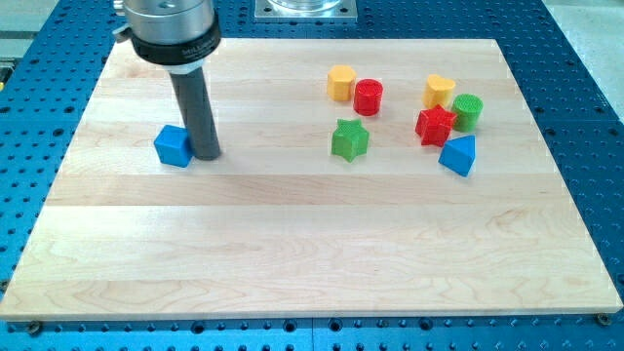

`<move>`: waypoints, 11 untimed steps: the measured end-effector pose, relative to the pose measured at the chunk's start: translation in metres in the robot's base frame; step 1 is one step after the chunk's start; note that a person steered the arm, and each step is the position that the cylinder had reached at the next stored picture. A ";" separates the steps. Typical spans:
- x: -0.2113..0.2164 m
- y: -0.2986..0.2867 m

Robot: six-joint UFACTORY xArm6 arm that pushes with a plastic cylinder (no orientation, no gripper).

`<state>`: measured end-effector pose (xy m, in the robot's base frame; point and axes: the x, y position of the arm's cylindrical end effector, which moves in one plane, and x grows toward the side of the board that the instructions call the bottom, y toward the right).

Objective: Move the cube to the left of the hexagon

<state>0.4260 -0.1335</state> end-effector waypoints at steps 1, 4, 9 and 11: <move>0.047 0.010; 0.060 -0.037; -0.038 -0.040; -0.084 -0.029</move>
